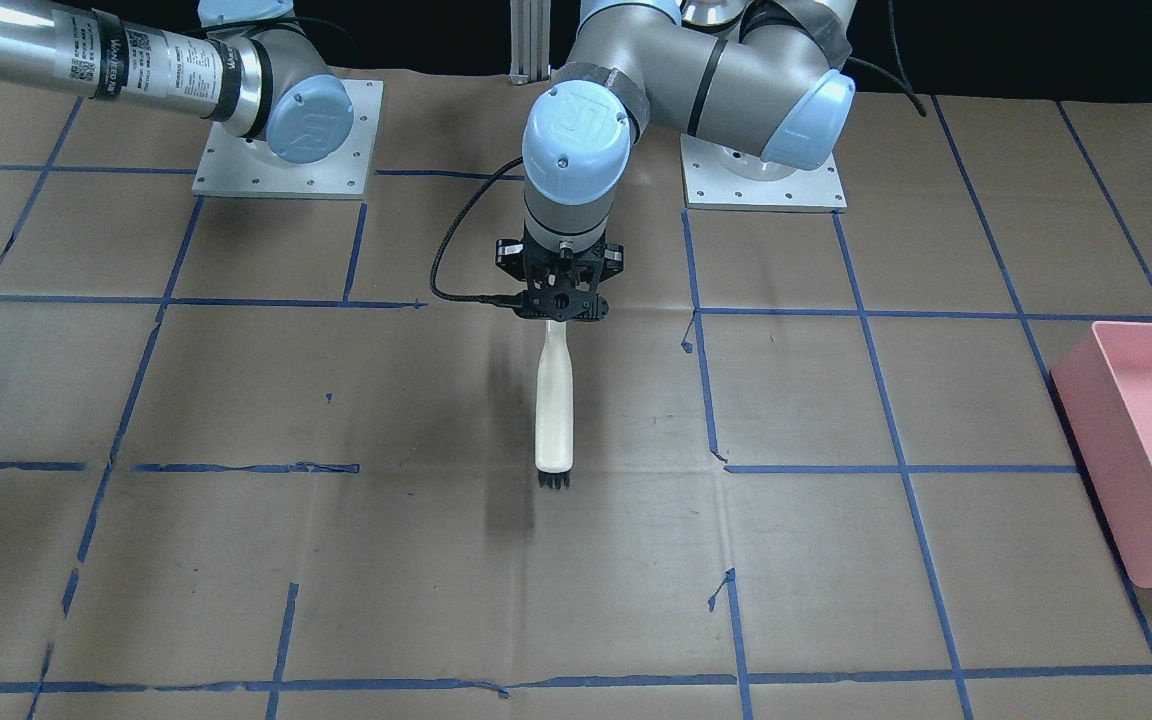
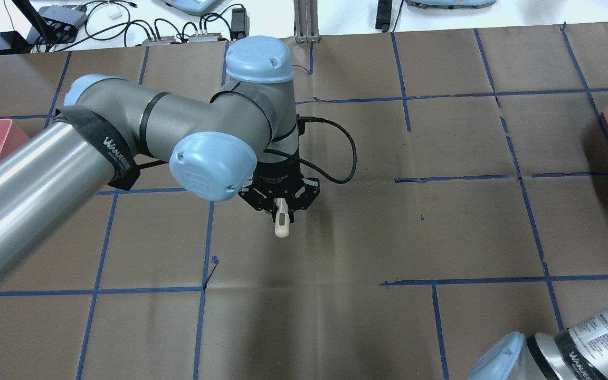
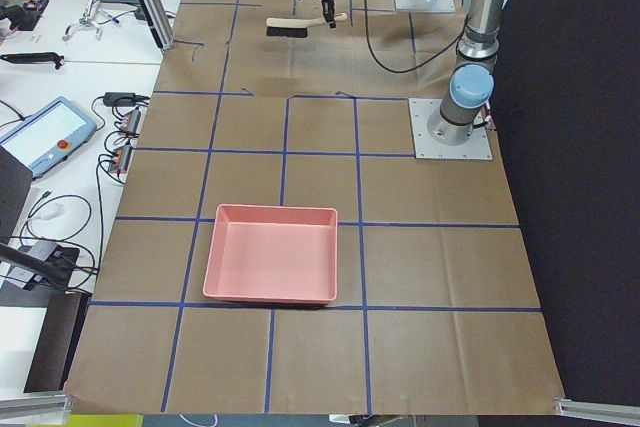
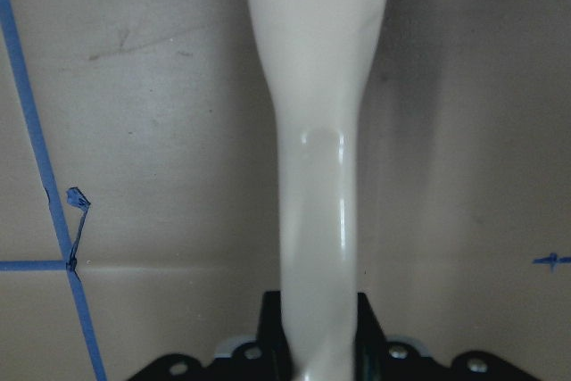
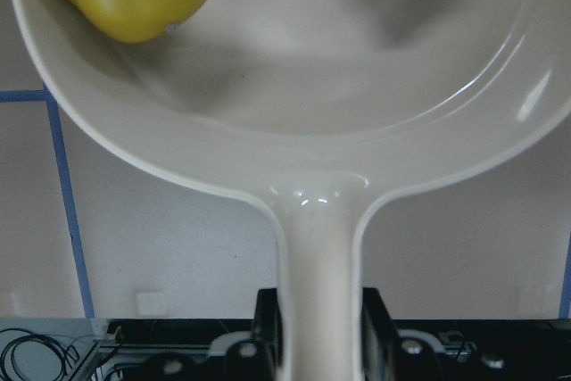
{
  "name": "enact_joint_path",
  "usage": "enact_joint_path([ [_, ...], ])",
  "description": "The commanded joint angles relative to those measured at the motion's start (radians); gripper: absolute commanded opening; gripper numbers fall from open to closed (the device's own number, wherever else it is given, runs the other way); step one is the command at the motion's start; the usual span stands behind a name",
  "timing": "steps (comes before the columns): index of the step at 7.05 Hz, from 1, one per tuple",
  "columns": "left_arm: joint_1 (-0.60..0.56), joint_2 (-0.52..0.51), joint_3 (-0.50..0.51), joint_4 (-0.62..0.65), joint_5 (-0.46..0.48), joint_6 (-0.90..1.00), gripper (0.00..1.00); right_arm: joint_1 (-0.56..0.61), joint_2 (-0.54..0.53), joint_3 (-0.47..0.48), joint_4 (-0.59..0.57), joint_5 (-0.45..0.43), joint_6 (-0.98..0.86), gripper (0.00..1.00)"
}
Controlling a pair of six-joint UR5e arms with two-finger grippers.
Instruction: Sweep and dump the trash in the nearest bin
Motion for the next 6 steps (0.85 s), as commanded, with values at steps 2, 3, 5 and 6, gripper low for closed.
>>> enact_joint_path([
  [2,-0.08,0.035,-0.126,0.045,-0.048,-0.091,0.08,0.009,-0.013,-0.024,0.01,-0.015,0.032,0.03],
  [3,-0.097,0.048,-0.162,0.065,-0.049,-0.103,0.08,0.011,-0.016,-0.024,0.024,-0.015,0.037,0.03],
  [5,-0.155,0.086,-0.218,0.105,-0.095,-0.168,0.08,0.044,-0.023,-0.022,0.039,-0.044,0.063,0.03],
  [6,-0.158,0.1,-0.254,0.128,-0.095,-0.166,0.08,0.051,-0.021,-0.022,0.039,-0.054,0.063,0.03],
])
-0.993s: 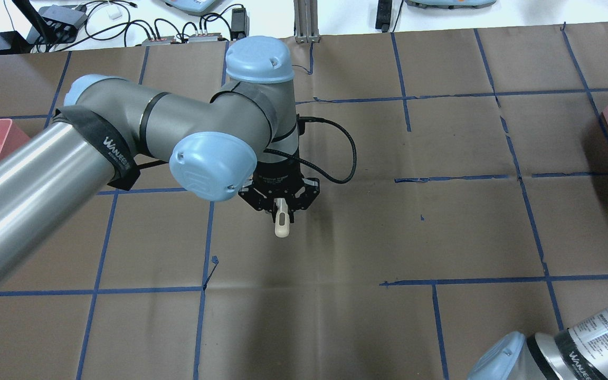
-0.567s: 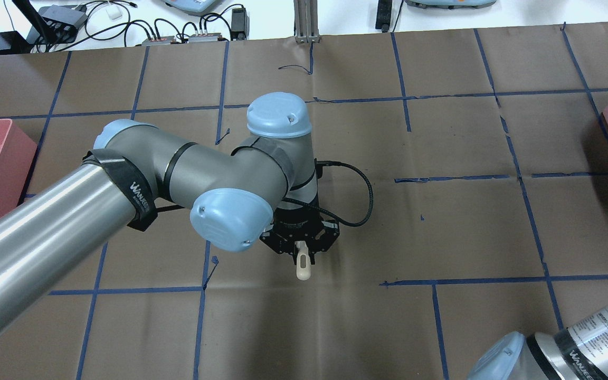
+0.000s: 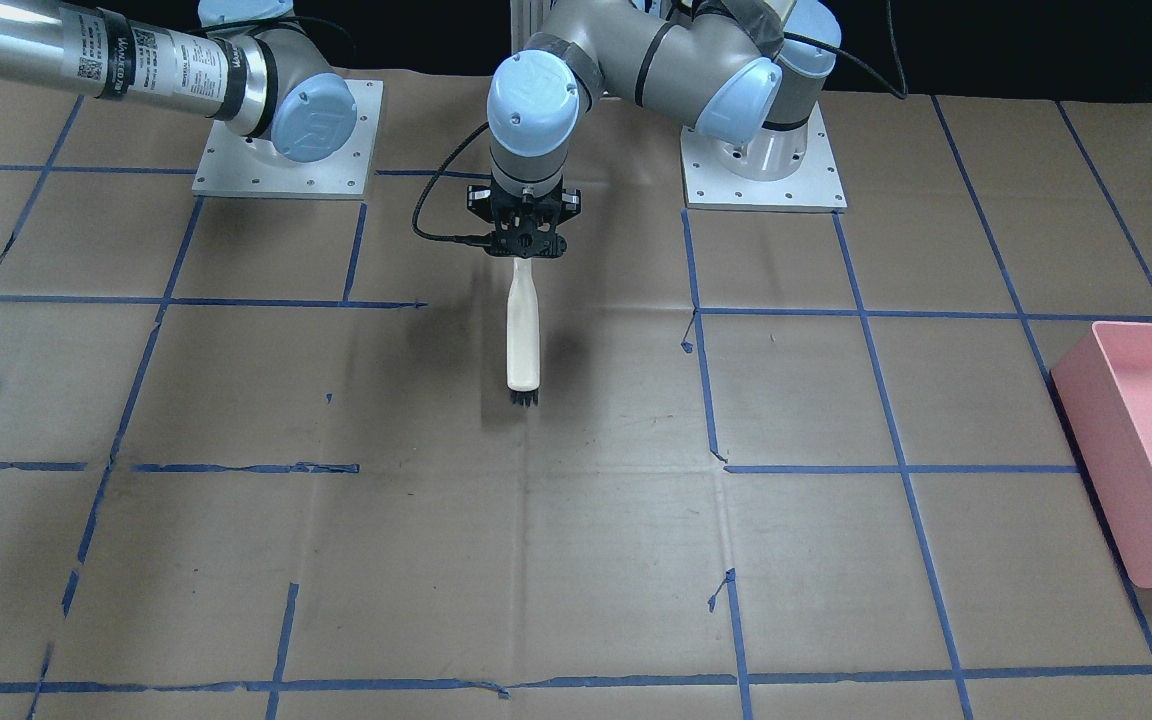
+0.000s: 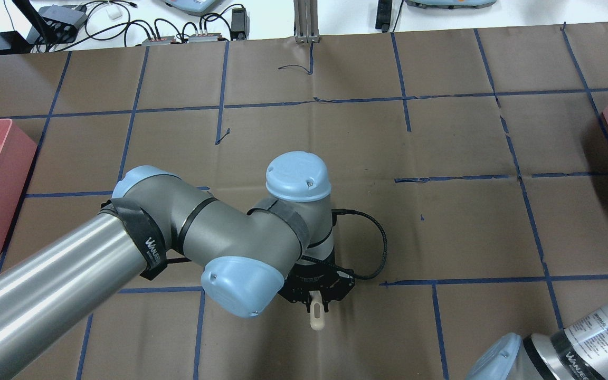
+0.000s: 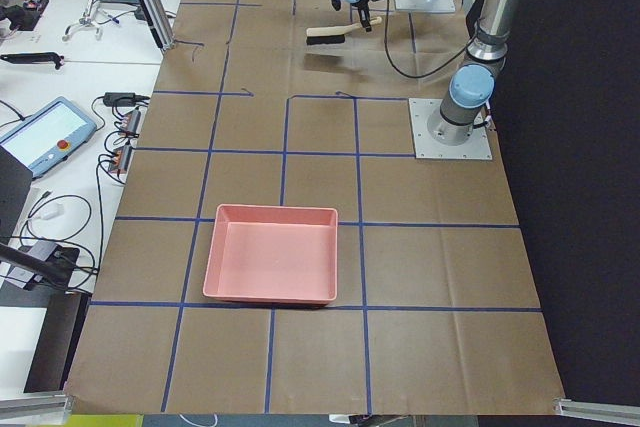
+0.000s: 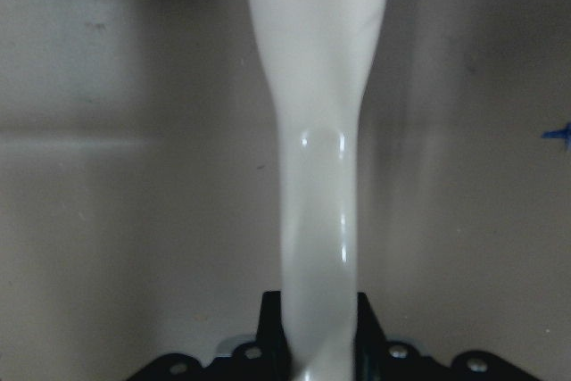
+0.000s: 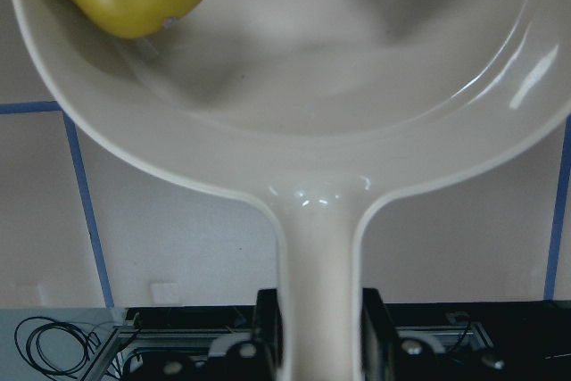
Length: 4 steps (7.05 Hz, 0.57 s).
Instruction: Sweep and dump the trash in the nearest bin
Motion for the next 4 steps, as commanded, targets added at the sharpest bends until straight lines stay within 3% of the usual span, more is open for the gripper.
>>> enact_joint_path([
  [1,-0.016,0.019,-0.084,0.091,-0.007,-0.01,0.08,0.016,0.0,0.001,0.002,-0.022,0.004,0.03],
  [4,-0.016,0.036,-0.107,0.121,-0.004,-0.01,0.11,0.026,-0.002,-0.001,-0.013,-0.094,0.013,0.05],
])
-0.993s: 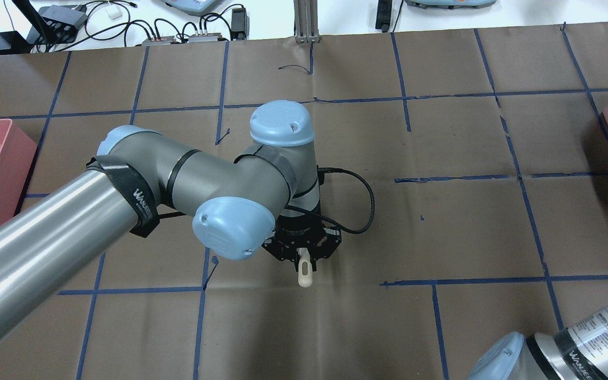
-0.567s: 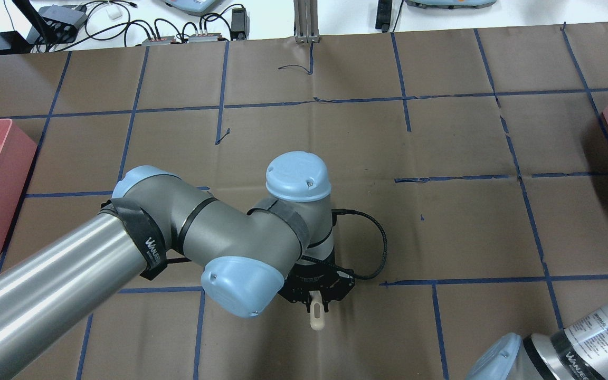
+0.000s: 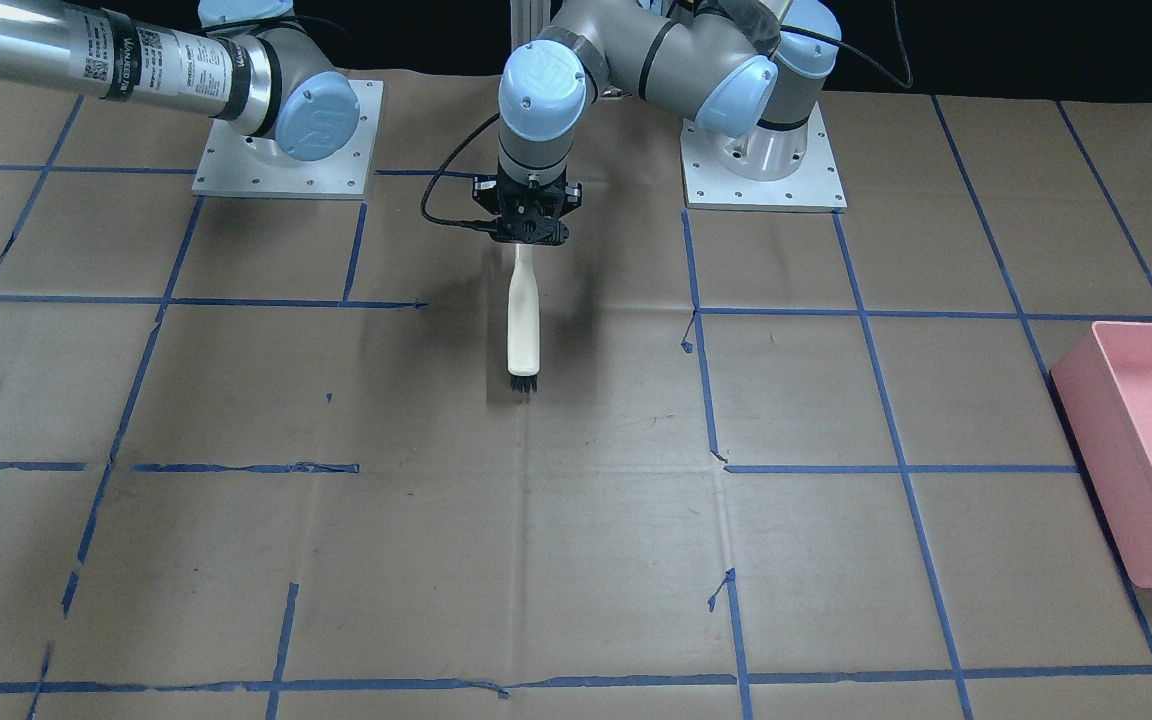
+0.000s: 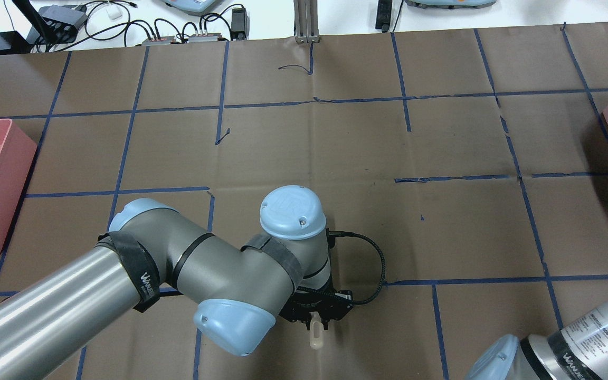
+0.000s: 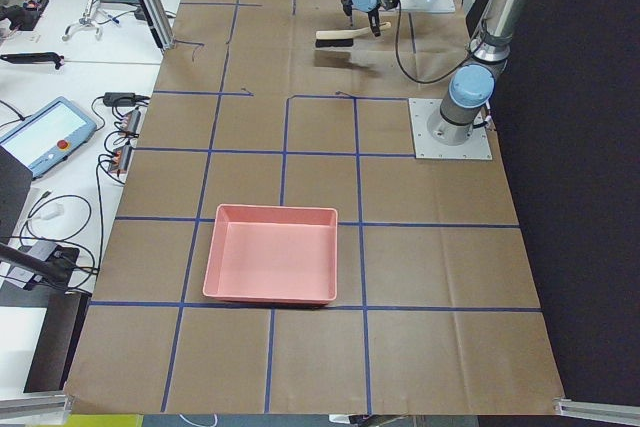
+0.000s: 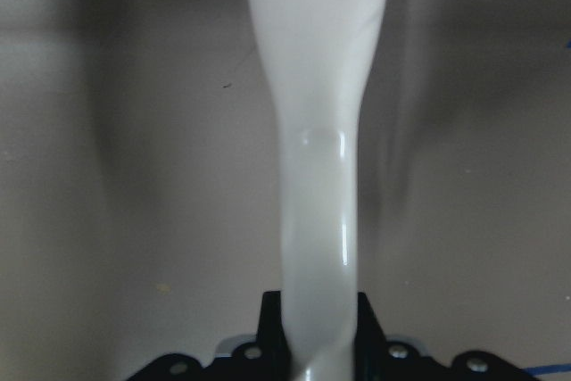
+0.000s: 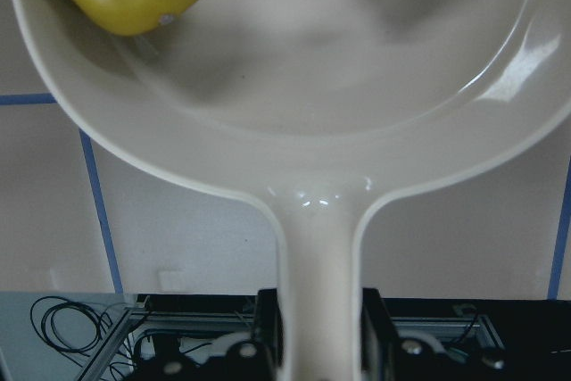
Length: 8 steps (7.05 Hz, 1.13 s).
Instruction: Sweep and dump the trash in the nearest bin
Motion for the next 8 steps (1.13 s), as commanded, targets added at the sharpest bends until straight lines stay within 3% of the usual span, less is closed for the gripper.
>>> enact_joint_path([
  [1,0.0,0.0,-0.006,0.005,0.001,0.003,0.16,0.011,-0.002,-0.001,-0.01,-0.057,0.011,0.05],
  [2,0.0,-0.005,-0.006,0.012,0.002,0.004,0.3,0.011,-0.002,-0.001,-0.012,-0.06,0.01,0.05],
  [4,0.0,-0.009,-0.006,0.012,0.004,0.011,0.44,0.014,-0.002,-0.001,-0.015,-0.1,0.028,0.05],
  [5,0.0,-0.011,-0.006,0.016,0.004,0.008,0.58,0.014,-0.005,-0.002,-0.022,-0.103,0.031,0.08],
  [8,0.0,-0.006,-0.007,0.05,0.003,0.006,0.86,0.028,-0.004,-0.002,-0.085,-0.139,0.031,0.07],
])
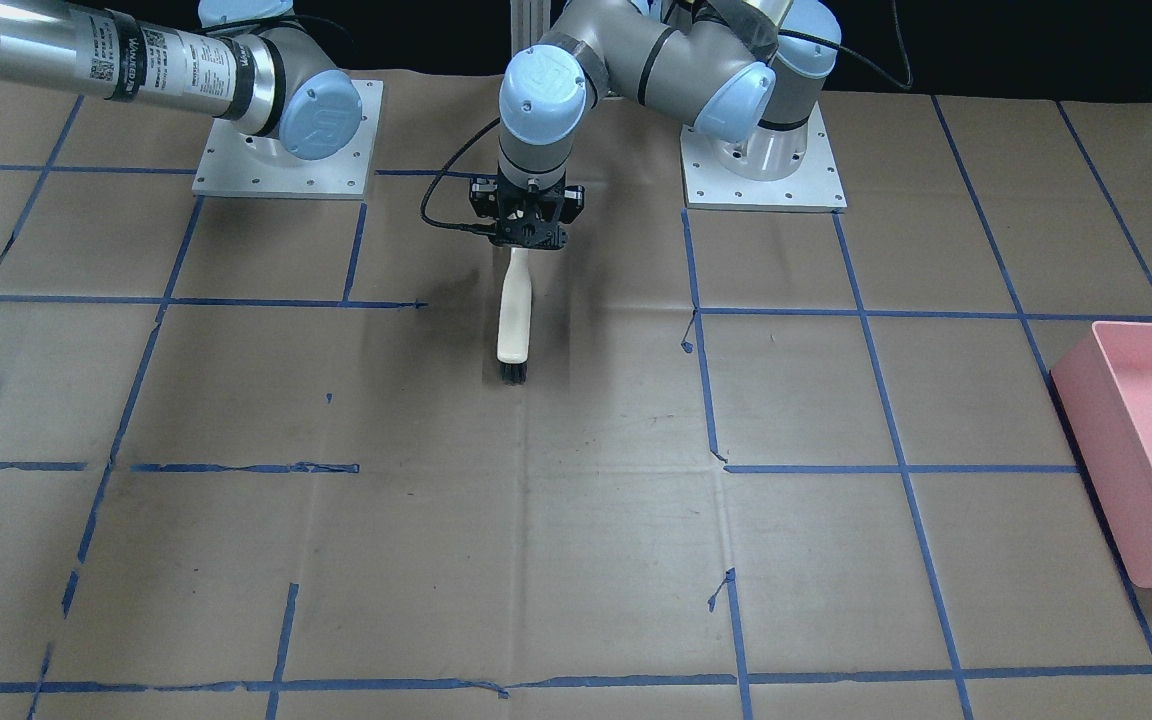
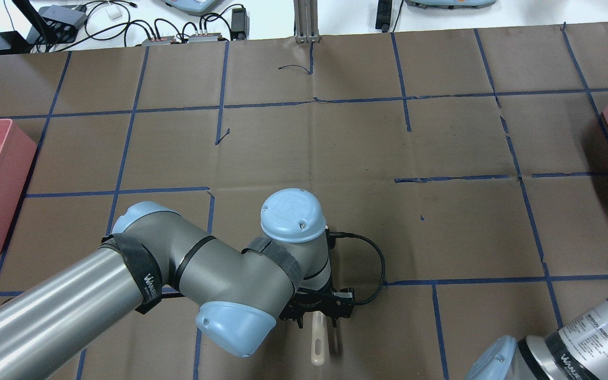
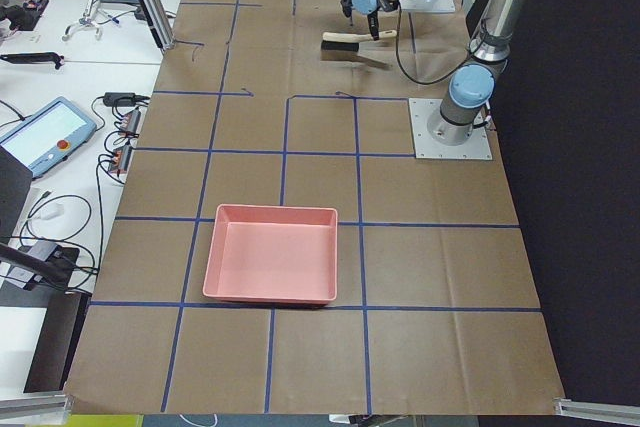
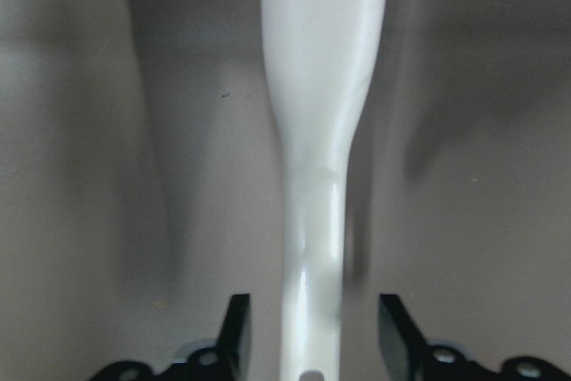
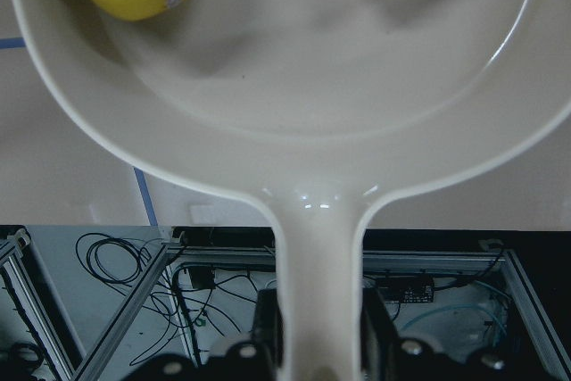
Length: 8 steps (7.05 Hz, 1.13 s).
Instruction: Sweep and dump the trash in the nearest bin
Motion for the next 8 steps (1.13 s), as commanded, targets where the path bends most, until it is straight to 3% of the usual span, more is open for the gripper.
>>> enact_joint_path([
  [1,0.002,0.007,0.0,0.051,-0.002,0.005,1.0,0.006,-0.002,-0.001,-0.016,-0.026,0.0,0.07],
  [3,0.021,0.036,0.013,0.059,0.004,0.046,1.0,0.017,-0.01,-0.001,-0.018,-0.059,0.023,0.08],
  [4,0.091,0.066,0.016,0.057,0.018,0.048,1.0,0.03,-0.01,-0.001,-0.018,-0.095,0.042,0.07],
  [6,0.231,0.14,0.045,0.039,0.114,0.169,1.0,0.035,-0.01,-0.001,-0.016,-0.122,0.082,0.07],
  [8,0.252,0.146,0.08,-0.019,0.167,0.192,1.0,0.037,-0.019,0.001,-0.012,-0.142,0.111,0.08],
])
